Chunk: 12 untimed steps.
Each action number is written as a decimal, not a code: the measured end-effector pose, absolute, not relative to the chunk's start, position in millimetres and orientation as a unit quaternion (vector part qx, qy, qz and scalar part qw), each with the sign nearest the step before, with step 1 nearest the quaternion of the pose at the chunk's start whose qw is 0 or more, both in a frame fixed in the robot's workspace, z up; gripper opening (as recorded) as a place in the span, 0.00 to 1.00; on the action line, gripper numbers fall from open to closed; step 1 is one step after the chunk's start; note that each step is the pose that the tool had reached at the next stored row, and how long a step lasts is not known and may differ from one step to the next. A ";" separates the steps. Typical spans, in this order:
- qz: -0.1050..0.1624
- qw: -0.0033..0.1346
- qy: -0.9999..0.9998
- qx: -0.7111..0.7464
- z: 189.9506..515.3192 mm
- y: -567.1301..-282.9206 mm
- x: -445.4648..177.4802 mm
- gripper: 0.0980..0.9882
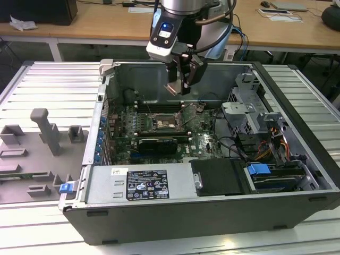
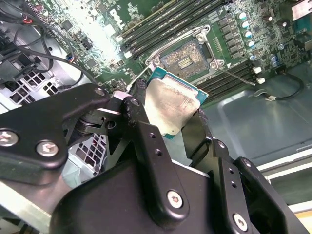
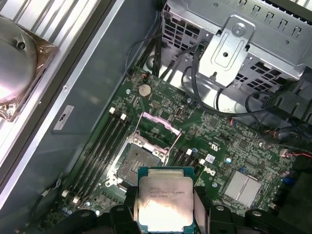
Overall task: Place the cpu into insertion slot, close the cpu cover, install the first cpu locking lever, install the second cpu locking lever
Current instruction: 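Place the cpu into insertion slot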
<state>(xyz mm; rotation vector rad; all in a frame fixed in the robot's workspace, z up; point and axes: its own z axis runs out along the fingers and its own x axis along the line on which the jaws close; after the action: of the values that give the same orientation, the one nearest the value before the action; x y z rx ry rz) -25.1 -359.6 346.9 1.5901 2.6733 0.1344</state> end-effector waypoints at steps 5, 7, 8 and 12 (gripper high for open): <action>0.043 0.015 0.849 0.527 340.4 -358.3 -25.0 0.49; 0.042 0.016 0.840 0.540 337.8 -358.4 -25.0 0.49; 0.042 0.016 0.836 0.547 336.5 -358.4 -25.0 0.49; 0.041 0.016 0.818 0.573 329.7 -358.4 -25.1 0.49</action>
<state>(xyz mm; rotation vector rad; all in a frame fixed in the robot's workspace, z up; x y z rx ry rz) -25.1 -358.4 329.7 1.7821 2.5439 0.1283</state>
